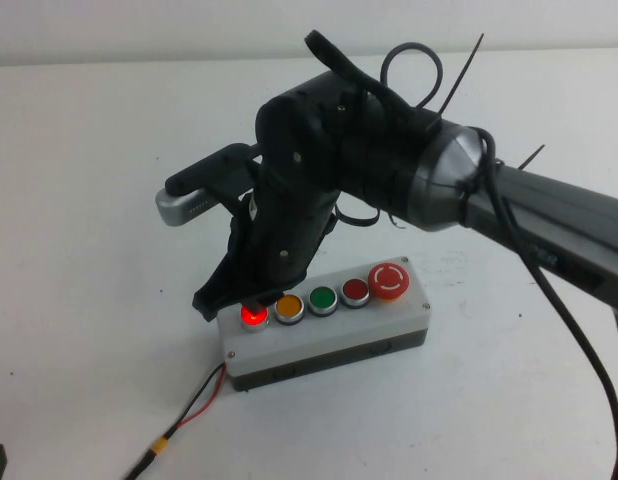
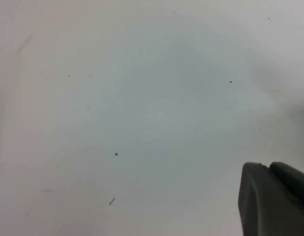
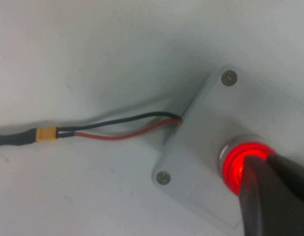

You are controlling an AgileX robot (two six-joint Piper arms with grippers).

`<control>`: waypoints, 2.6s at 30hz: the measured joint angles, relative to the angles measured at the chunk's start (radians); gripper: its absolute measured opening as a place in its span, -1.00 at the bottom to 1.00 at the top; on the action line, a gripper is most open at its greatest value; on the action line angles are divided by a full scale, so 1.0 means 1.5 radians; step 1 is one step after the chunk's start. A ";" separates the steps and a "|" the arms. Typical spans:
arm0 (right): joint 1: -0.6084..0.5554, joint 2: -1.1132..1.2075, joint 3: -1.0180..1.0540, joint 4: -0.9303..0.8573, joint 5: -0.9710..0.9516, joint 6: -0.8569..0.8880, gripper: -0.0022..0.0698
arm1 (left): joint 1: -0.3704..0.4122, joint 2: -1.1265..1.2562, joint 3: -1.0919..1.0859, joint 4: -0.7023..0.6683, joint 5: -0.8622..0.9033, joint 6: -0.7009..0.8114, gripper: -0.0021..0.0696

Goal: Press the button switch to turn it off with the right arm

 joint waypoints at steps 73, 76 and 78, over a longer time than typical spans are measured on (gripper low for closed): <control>0.000 -0.700 0.550 -0.109 0.041 -0.032 -0.98 | 0.000 0.000 0.000 0.000 0.000 0.000 -0.95; -0.004 -0.700 0.583 -0.135 0.009 -0.031 -0.98 | 0.000 0.000 0.000 0.000 0.000 0.000 -0.95; -0.027 -0.711 0.615 -0.135 -0.043 -0.031 -0.98 | 0.000 0.000 0.000 0.000 0.000 0.000 -0.95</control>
